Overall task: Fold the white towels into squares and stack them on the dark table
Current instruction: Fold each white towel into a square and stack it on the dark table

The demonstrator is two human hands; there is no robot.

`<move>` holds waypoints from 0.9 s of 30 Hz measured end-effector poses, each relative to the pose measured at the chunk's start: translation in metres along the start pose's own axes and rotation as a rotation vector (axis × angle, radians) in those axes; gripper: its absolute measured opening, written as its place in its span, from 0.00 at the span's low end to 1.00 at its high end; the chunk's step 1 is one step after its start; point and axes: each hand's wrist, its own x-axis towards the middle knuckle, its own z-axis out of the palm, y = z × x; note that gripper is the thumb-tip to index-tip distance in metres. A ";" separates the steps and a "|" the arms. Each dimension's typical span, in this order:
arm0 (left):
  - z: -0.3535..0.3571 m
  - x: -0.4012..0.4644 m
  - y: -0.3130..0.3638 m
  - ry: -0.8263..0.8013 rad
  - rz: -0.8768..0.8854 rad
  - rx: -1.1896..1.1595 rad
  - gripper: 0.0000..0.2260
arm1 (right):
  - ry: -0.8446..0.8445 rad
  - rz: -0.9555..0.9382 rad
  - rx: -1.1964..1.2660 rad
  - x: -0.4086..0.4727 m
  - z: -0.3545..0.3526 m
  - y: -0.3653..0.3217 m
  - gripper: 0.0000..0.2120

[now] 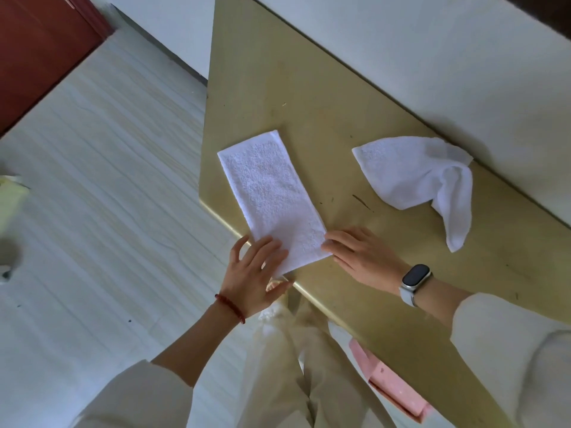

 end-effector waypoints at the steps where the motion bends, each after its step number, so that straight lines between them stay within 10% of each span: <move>1: 0.001 -0.003 -0.002 -0.019 0.020 0.032 0.21 | 0.004 -0.003 -0.011 0.003 0.002 -0.001 0.08; 27: -0.008 -0.010 -0.010 0.041 0.117 0.029 0.15 | -0.024 -0.099 -0.027 -0.002 0.002 -0.006 0.07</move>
